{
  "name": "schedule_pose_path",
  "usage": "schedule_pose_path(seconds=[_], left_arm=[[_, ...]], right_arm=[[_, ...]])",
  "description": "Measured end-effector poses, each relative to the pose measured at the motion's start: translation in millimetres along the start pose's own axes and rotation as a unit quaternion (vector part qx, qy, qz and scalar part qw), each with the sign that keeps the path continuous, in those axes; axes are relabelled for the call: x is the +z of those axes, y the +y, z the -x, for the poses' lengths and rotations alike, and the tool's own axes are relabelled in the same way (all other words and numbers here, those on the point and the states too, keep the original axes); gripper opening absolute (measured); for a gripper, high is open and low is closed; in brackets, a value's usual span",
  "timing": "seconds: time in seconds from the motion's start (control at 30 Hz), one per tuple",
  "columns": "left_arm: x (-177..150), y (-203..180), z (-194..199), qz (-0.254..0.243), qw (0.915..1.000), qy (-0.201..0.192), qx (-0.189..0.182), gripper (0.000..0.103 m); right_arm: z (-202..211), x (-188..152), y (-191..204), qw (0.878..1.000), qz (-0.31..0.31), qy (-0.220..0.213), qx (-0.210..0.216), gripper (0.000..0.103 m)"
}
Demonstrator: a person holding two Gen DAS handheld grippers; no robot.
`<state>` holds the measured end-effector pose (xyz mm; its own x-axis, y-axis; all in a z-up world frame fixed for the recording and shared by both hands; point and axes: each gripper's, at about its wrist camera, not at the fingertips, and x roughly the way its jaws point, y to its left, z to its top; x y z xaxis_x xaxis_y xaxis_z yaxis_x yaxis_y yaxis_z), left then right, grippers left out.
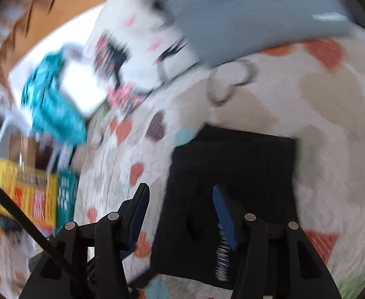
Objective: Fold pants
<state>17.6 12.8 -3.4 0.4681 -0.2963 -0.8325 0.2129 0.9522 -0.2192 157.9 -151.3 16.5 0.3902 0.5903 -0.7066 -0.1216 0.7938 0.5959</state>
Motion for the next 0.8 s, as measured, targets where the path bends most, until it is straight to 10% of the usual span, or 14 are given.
schedule_pose_path(seconds=[0.3,0.8], left_arm=[[0,-7,-14,-0.019,0.9993,0.024,-0.021,0.073],[1,-15,-12,-0.029,0.9992,0.024,-0.016,0.073]], right_arm=[[-96,40,7,0.991,0.023,0.111,-0.068,0.058],[-24,42,-13,0.998,-0.034,-0.001,-0.055,0.059]])
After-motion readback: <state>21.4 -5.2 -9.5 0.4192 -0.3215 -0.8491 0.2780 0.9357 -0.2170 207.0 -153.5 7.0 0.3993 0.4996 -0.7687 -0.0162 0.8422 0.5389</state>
